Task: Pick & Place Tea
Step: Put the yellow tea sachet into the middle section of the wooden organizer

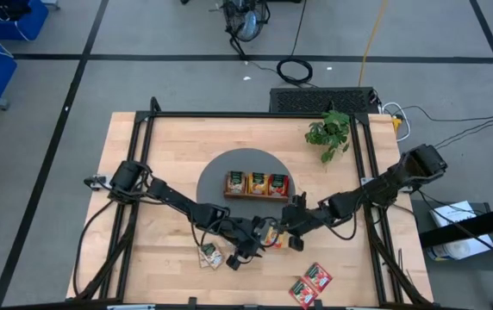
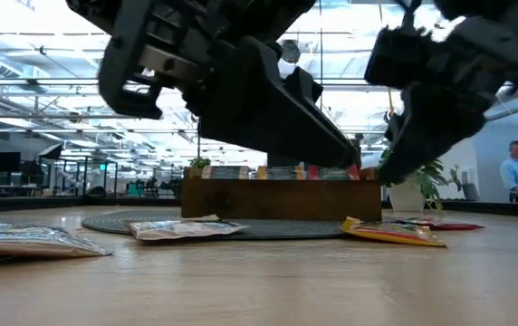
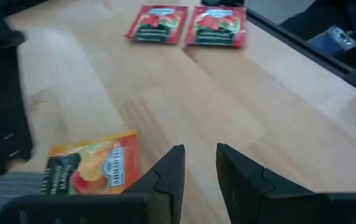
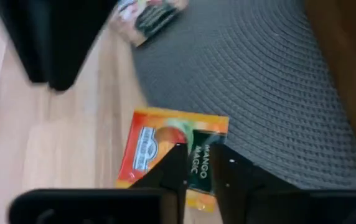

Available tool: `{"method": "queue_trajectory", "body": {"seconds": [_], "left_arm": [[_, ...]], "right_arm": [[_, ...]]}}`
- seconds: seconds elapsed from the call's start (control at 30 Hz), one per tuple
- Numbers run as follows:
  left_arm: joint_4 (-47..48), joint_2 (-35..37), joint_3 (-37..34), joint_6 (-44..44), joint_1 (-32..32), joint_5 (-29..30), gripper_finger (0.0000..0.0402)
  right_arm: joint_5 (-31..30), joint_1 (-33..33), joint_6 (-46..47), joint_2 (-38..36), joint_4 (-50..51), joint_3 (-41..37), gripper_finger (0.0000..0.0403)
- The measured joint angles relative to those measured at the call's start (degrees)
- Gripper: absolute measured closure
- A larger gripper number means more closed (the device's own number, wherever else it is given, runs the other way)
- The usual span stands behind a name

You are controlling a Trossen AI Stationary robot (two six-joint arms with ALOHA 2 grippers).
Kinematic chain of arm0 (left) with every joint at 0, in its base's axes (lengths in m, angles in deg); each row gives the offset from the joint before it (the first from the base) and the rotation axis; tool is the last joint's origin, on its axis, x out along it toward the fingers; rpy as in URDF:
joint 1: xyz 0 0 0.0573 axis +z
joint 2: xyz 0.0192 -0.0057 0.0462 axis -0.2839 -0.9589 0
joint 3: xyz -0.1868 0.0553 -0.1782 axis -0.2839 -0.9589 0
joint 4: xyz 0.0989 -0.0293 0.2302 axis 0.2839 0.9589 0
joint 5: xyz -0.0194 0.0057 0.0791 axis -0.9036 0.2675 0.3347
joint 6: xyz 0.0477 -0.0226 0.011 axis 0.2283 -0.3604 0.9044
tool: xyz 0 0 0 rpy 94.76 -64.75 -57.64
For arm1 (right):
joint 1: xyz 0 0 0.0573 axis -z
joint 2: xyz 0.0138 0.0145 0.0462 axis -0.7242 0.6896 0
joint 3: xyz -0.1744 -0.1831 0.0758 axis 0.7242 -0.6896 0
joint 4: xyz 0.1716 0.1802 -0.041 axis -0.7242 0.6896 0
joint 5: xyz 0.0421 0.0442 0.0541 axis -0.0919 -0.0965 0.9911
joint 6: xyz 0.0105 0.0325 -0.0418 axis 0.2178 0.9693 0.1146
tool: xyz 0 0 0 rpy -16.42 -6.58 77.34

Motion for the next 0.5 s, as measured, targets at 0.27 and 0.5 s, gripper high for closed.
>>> {"method": "queue_trajectory", "body": {"seconds": [0.27,0.5], "left_arm": [[-1.7,-2.8,0.9,-0.7,0.1,1.4,0.0305],[-1.9,-7.8,3.7,-2.9,1.7,2.0,0.0305]], "right_arm": [[4.1,1.9,14.0,0.0,0.9,-2.0,0.0269],[3.3,2.0,18.3,0.0,0.9,-3.6,0.0251]]}}
